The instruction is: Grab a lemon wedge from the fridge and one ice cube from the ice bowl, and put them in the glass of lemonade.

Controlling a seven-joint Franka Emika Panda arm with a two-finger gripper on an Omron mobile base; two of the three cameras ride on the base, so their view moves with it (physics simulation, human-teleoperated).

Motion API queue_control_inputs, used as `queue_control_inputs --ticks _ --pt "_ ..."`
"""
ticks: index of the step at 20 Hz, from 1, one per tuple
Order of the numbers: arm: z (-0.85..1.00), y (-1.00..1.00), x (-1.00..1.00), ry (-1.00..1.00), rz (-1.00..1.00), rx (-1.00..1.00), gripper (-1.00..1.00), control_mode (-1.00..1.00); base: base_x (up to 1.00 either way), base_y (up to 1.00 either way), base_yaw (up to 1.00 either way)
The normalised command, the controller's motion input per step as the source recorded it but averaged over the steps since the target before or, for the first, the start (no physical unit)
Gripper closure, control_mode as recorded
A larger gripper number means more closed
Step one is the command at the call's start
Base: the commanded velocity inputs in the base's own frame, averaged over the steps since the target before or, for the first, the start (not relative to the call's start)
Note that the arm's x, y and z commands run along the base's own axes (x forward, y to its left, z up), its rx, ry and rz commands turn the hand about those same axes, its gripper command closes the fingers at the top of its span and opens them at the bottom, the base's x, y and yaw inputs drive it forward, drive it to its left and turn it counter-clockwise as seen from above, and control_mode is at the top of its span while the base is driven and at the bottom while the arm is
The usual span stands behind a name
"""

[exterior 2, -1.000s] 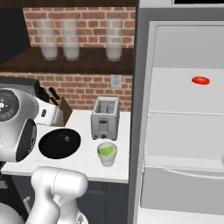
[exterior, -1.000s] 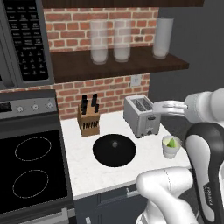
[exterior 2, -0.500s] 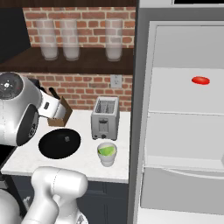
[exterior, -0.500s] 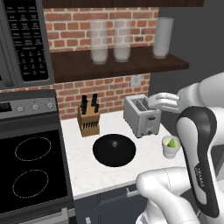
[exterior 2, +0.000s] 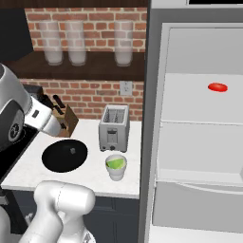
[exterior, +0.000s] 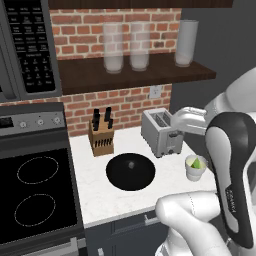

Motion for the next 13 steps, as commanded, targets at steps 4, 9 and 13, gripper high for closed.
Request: queue_control_inputs --ticks 4,9,13 --pt "-0.03 0.2 -0.15 -0.01 0.08 -0.03 -1.0 -1.0 0.0 0.0 0.0" --pt "-0.05 -0.12 -0.09 -0.07 0.14 -0.11 -1.0 -1.0 0.0 0.0 0.0" --pt "0.0 0.0 -0.03 0.0 0.11 -0.41 -1.0 -1.0 0.0 0.0 0.0"
